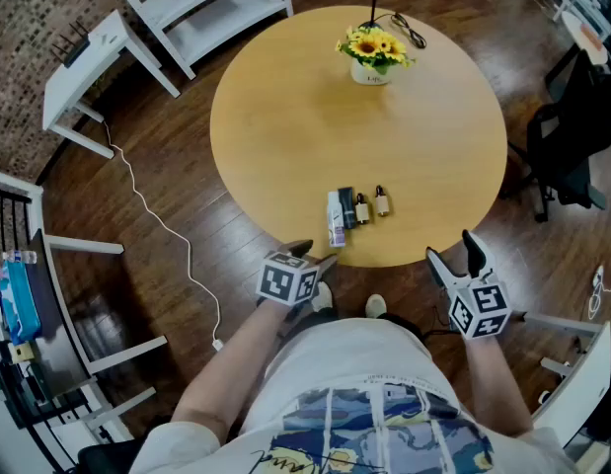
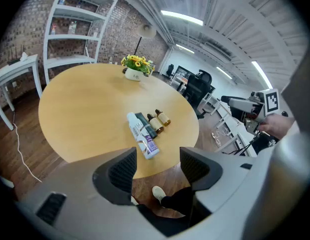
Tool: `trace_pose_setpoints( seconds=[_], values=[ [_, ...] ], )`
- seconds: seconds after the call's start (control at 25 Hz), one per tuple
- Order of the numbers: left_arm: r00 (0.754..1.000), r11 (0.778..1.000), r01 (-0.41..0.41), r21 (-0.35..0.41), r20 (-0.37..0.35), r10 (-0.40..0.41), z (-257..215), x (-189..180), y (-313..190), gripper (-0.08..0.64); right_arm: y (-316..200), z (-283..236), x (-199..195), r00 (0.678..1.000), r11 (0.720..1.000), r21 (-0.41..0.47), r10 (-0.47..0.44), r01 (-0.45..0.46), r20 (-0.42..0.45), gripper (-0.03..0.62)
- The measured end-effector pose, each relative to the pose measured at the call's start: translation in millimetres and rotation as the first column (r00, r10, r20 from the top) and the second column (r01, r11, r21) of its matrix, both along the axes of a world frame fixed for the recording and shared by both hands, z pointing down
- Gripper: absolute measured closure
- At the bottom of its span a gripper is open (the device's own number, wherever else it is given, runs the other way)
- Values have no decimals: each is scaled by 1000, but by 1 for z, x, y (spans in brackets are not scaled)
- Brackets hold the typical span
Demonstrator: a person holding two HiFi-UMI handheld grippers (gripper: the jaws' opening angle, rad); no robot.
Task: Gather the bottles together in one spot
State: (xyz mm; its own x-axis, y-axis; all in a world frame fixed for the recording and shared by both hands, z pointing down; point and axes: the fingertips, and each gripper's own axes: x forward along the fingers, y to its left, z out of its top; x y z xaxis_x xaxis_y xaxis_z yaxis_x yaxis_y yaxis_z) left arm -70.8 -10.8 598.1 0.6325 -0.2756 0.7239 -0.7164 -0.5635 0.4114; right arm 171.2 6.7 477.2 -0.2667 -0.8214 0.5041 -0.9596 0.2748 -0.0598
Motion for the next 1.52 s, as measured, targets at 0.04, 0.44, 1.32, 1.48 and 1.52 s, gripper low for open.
trace_pose_setpoints(
  seconds=[0.04,0.44,1.32,1.48,1.52],
  values=[
    [1000,1000,-7,-10,1,7,5,4,-5,284,0,0,-3,1000,1000,-1,3,-3,-2,189],
    [981,994,-86,-71,169,97,73,26,-46,284,14,-9,-27,994,994,2,108,-108,-5,189],
    [940,967,180,-182,-256,-224,27,-7,-63,370,-18,-16,-84,997,999,-38,-22,25,72,249],
    [912,991,110,-75,-389,-130,-22,-2,-59,370,-46,-28,-117,968,995,-45,-71,85,240,270],
    [906,997,78,-26,-416,-82,-38,1,-57,370,-55,-34,-125,948,994,-46,-84,103,308,268]
  ],
)
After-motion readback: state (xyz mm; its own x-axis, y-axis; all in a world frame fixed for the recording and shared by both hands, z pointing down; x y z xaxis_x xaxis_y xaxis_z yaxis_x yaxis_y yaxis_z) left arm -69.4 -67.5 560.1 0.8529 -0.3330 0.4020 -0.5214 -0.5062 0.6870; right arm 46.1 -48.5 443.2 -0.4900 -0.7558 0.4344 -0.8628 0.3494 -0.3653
